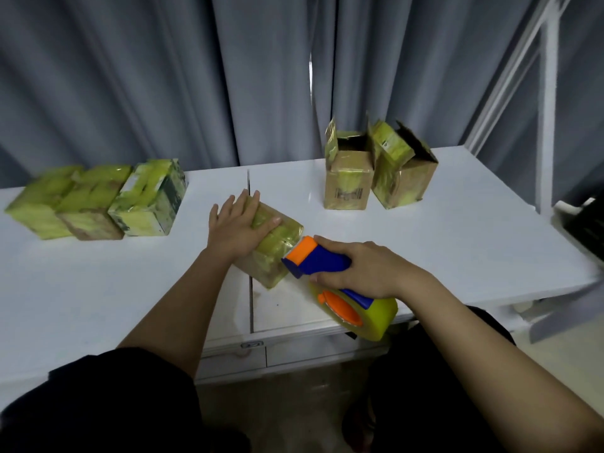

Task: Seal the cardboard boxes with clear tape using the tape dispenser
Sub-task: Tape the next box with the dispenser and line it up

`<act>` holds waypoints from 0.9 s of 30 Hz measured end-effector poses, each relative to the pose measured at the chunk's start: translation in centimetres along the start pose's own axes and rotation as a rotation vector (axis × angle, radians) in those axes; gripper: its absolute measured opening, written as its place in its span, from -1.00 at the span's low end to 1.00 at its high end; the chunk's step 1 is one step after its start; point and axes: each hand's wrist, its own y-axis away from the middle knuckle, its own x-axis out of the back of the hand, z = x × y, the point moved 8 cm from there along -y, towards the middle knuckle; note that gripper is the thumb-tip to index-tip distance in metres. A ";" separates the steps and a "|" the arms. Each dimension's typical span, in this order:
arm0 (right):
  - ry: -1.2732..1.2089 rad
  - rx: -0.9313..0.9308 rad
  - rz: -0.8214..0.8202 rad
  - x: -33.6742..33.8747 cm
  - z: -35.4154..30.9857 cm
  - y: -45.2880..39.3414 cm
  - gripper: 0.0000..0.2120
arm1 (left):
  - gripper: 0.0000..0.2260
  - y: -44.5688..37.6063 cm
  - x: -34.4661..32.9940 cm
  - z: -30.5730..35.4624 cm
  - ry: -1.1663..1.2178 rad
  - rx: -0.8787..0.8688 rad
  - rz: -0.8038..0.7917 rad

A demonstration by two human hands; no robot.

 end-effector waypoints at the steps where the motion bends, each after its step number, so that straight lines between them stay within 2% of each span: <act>1: 0.030 -0.014 -0.007 -0.1 -0.2 -0.4 -0.24 | -0.31 0.0 -0.1 0.0 0.006 0.001 -0.013; 6: 0.158 -0.049 -0.065 0.3 -1.8 -2.3 -0.26 | -0.32 -0.1 -0.2 0.0 -0.009 0.002 -0.014; 9: 0.152 -0.058 -0.082 0.6 -1.7 -2.3 -0.26 | -0.32 -0.1 0.0 0.0 -0.008 0.001 0.004; 14: 0.110 -0.054 -0.035 -0.2 -1.4 -2.1 -0.22 | -0.43 1.7 2.8 2.3 -0.184 -0.105 0.324; 15: 0.110 -0.047 -0.017 -0.3 -1.6 -2.1 -0.23 | -0.47 2.0 2.7 2.6 -0.185 -0.078 0.288; 17: 0.108 -0.031 0.023 -0.4 -2.3 -2.0 -0.25 | -0.50 2.0 1.5 2.5 -0.029 -0.039 0.185; 19: 0.096 -0.021 0.053 -0.5 -3.0 -2.2 -0.26 | -0.43 2.0 0.4 1.9 0.099 -0.014 0.081; 23: 0.004 0.029 0.071 -0.4 -4.8 -3.5 -0.29 | -0.31 0.5 -0.3 -0.6 0.029 0.003 -0.018; 27: -0.054 0.077 0.014 -0.7 -4.8 -2.9 -0.21 | -0.32 -0.7 0.0 -1.8 -0.032 -0.017 -0.049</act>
